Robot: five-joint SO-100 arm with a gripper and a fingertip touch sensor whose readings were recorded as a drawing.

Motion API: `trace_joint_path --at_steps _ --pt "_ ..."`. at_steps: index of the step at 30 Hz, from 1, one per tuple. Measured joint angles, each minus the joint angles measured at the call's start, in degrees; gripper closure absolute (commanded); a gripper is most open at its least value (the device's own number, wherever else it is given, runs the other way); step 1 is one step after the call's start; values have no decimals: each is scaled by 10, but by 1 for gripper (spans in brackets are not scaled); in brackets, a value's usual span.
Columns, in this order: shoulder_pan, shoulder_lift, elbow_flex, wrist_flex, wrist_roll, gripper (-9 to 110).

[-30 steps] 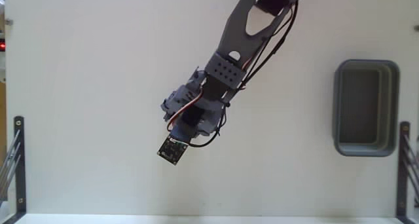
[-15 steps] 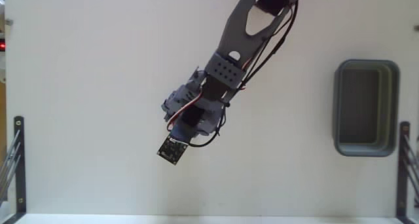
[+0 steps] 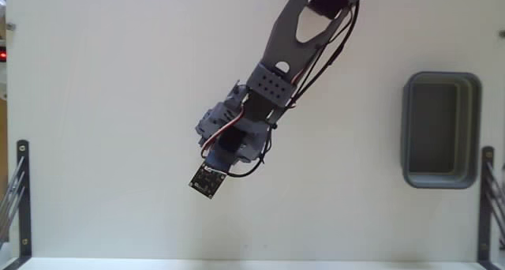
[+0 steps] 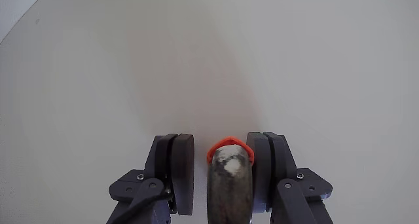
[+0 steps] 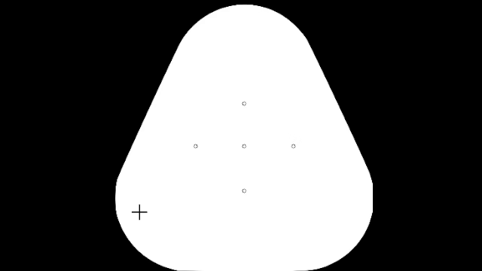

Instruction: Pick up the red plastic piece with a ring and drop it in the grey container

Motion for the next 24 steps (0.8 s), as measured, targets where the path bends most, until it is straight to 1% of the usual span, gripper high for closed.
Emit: trace_joint_path --at_steps 24 --pt "2 0 0 0 -1 60"
